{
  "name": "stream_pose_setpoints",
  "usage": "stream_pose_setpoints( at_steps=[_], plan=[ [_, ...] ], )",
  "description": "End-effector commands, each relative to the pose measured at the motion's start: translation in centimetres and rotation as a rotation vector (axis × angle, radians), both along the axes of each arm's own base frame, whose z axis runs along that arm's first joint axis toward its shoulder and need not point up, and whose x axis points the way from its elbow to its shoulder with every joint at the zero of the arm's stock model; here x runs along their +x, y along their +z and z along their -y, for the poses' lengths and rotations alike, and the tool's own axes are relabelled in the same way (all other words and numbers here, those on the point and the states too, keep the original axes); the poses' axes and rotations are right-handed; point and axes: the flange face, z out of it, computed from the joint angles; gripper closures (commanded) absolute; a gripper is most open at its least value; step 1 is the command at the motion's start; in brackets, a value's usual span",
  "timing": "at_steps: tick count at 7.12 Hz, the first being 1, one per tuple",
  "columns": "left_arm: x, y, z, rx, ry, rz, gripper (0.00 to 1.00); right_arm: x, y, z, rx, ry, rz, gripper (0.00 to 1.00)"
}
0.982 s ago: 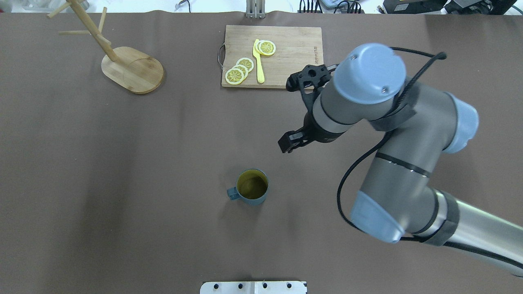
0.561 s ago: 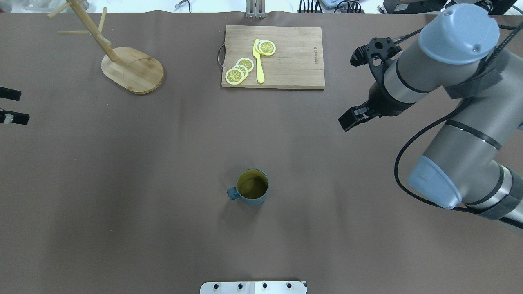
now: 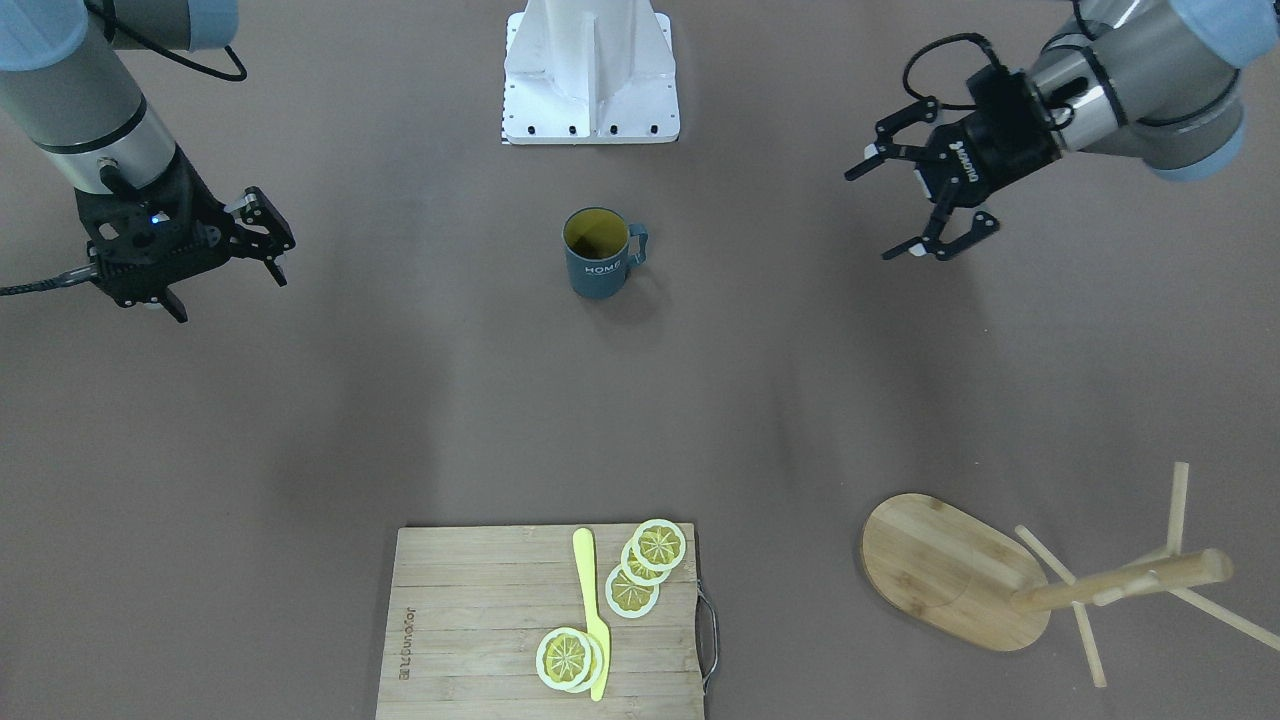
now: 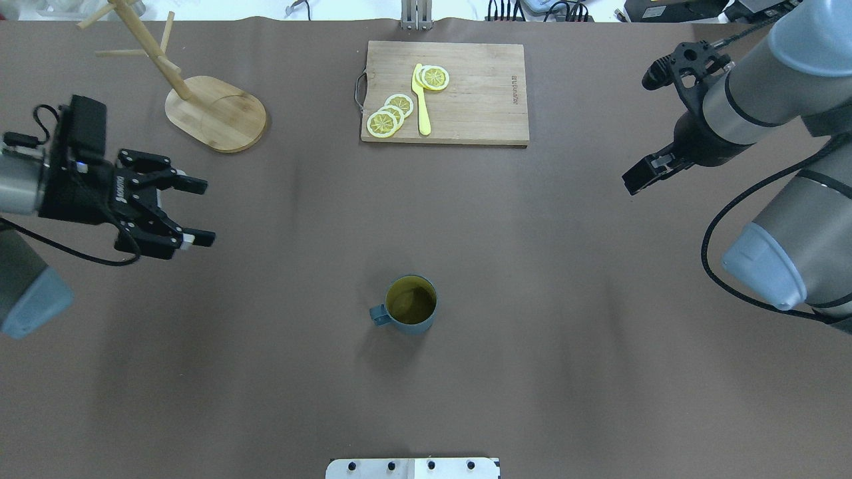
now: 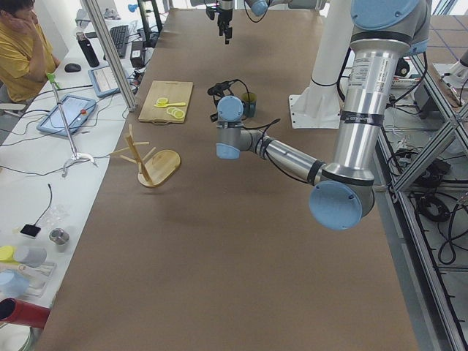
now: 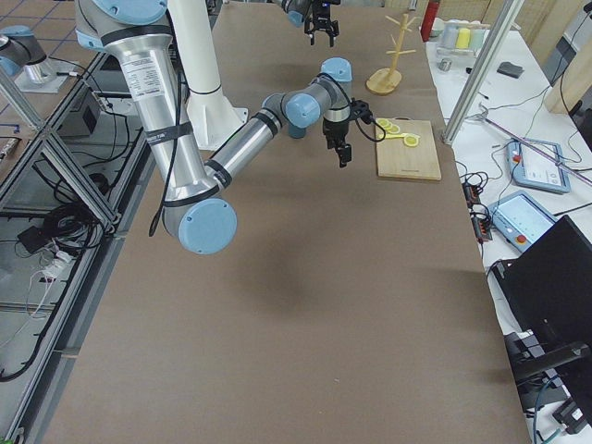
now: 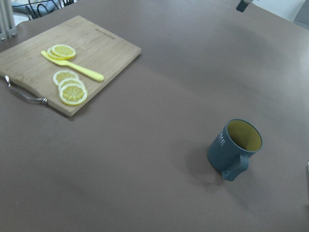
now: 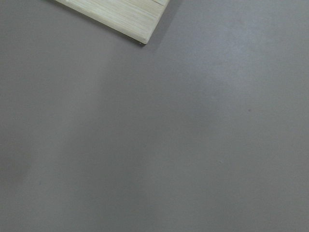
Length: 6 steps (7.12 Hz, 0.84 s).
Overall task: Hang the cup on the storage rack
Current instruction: 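Open the right gripper and lift away while the left arm moves in, then move the left gripper toward the blue mug's side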
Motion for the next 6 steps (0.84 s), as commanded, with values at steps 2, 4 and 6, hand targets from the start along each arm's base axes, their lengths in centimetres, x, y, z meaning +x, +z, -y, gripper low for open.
stream_pose_setpoints(
  at_steps=[2,4,6],
  plan=[
    [12.1,-2.5,-8.3,0.041,-0.078,-0.173,0.03,2.7,2.7,2.4,0.026,-0.012,-0.049,0.00],
    [16.4,-1.4,-11.4,0.069,-0.139,-0.185,0.03,3.0,2.9,2.5,0.019,-0.006,-0.050,0.00],
    [20.7,0.4,-11.7,0.087,-0.163,-0.213,0.03,3.1,3.4,2.6,0.012,-0.004,-0.056,0.00]
  ],
)
